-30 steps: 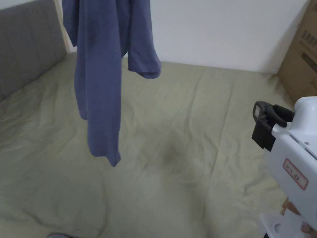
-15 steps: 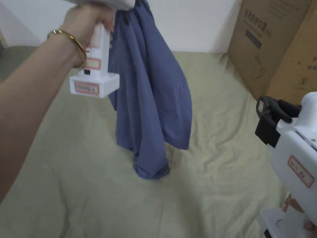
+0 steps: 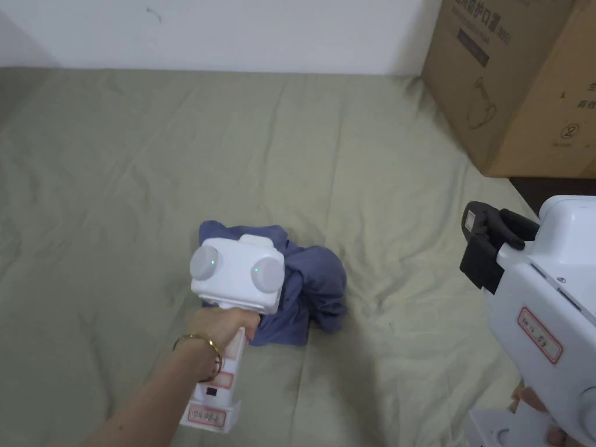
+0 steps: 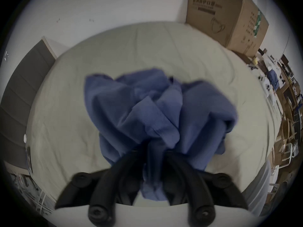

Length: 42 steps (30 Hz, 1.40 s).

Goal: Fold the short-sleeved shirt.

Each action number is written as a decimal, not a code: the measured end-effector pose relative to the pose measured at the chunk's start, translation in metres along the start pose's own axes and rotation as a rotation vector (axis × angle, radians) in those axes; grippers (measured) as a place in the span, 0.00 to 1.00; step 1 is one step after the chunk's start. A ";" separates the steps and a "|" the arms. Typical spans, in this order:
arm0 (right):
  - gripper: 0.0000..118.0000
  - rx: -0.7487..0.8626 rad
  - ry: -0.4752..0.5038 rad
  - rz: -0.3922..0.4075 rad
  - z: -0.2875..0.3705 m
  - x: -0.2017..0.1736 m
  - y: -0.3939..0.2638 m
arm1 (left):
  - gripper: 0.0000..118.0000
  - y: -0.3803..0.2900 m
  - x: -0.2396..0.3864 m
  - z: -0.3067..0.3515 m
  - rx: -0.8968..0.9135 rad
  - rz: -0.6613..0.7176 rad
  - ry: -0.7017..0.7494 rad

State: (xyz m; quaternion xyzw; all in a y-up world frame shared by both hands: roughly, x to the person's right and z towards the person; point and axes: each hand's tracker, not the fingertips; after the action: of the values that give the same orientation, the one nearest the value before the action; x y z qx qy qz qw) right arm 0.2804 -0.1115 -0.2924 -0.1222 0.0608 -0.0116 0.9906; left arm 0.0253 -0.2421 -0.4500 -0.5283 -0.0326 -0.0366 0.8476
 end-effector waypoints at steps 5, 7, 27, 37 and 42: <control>0.00 -0.013 0.016 0.003 -0.003 -0.006 -0.001 | 0.69 -0.016 -0.006 -0.005 0.030 0.115 -0.100; 0.00 -0.012 0.024 0.010 -0.005 -0.008 -0.001 | 0.82 -0.004 -0.031 0.008 0.114 0.213 -0.158; 0.00 0.036 0.127 0.013 -0.030 -0.060 -0.002 | 0.31 -0.091 -0.087 0.152 0.907 0.172 0.297; 0.00 -0.004 0.135 0.005 -0.030 -0.063 -0.014 | 0.00 -0.116 -0.093 0.144 0.823 0.260 0.227; 0.00 -0.019 0.135 0.011 -0.032 -0.063 -0.015 | 0.00 -0.107 -0.096 0.144 0.769 0.264 0.209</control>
State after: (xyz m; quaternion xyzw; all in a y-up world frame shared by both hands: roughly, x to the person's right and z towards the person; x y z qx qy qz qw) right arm 0.2134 -0.1314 -0.3120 -0.1304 0.1280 -0.0139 0.9831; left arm -0.0834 -0.1574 -0.3008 -0.1665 0.1104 0.0339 0.9793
